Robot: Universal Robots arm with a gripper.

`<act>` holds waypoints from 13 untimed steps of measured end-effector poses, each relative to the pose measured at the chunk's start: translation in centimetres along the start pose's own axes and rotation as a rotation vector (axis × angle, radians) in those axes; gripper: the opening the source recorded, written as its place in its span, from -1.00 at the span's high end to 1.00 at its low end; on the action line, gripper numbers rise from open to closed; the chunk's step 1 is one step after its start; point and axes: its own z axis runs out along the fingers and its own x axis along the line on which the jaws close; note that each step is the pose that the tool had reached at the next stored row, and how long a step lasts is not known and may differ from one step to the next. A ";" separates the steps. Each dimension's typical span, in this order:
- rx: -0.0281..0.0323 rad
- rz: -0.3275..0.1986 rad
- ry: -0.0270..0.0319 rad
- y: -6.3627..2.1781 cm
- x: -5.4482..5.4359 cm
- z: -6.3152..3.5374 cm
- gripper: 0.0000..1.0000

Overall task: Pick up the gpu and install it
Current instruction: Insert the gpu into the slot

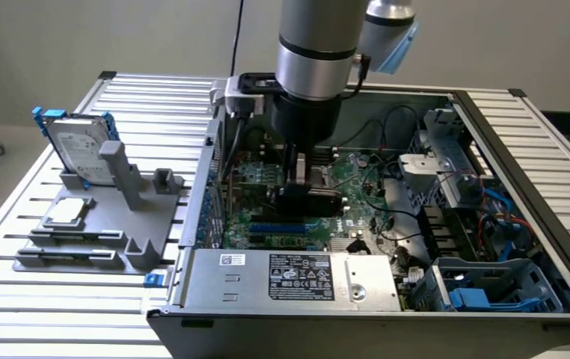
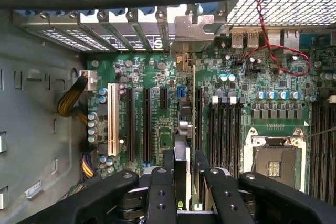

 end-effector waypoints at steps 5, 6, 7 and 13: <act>0.0025 -0.009 0.0004 0.47 0.1 0.28 0.47; 0.0025 -0.009 0.0005 0.47 0.1 0.28 0.47; 0.0025 -0.009 0.0005 0.48 0.1 0.29 0.47; 0.0026 -0.009 0.0003 0.66 0.1 0.63 0.47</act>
